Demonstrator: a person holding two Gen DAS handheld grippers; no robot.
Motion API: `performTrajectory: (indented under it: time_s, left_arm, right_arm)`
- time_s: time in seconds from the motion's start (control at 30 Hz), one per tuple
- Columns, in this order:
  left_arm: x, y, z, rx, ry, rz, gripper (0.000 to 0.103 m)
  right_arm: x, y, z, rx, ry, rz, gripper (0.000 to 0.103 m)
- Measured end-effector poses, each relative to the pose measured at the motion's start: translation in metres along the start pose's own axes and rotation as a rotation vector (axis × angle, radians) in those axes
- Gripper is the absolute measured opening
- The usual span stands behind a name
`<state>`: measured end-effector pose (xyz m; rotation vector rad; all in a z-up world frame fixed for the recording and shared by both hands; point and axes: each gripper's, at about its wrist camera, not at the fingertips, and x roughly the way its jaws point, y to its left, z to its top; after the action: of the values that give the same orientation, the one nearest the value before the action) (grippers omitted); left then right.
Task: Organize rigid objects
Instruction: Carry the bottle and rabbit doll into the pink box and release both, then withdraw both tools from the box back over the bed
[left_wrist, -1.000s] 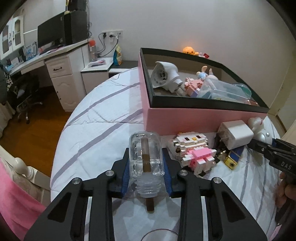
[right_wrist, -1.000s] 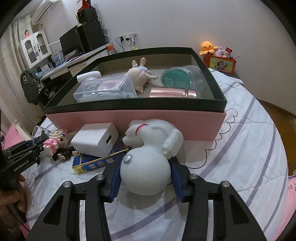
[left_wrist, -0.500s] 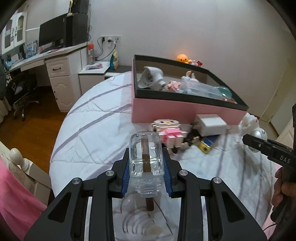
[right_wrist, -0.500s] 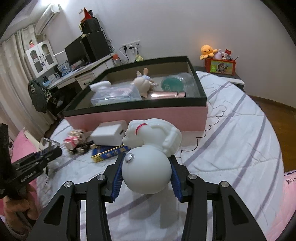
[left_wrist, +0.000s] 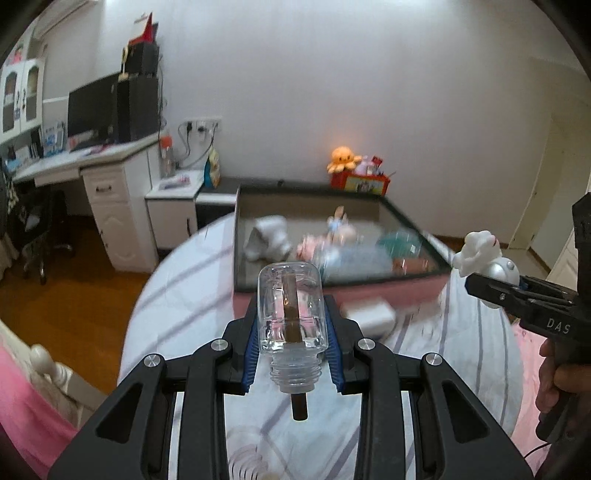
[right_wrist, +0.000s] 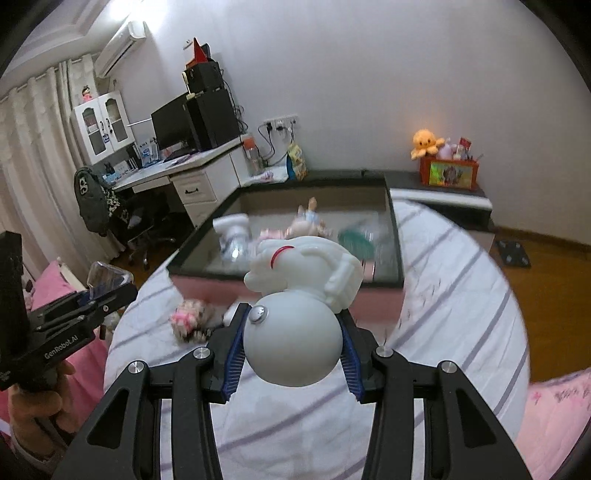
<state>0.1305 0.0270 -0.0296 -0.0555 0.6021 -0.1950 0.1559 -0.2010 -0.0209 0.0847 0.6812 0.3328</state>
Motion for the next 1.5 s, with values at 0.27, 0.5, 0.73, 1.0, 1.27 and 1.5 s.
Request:
performTrajectory:
  time_s: [0.27,0.5,0.73,1.0,1.27,1.5]
  left_arm:
    - [0.043,-0.008,0.068,0.025,-0.038,0.003,0.031]
    - [0.108,-0.010,0.099,0.016,0.023,-0.004,0.031]
    - [0.152,-0.014,0.099,0.009,0.084,-0.002,0.031]
    - [0.174,-0.013,0.094,0.024,0.132,0.031,0.032]
    - [0.148,-0.009,0.093,0.027,0.055,0.092,0.095]
    - [0.112,-0.012,0.087,0.046,0.007,0.095,0.099]
  right_arm:
    - [0.037,-0.008,0.067,-0.030,0.000,-0.027,0.046]
    - [0.088,-0.022,0.090,-0.017,0.060,-0.056,0.046]
    - [0.126,-0.034,0.097,0.001,0.122,-0.074,0.046]
    - [0.150,-0.046,0.088,0.017,0.164,-0.091,0.046]
    - [0.137,-0.050,0.080,0.036,0.128,-0.106,0.098]
    - [0.105,-0.047,0.071,0.069,0.072,-0.140,0.103]
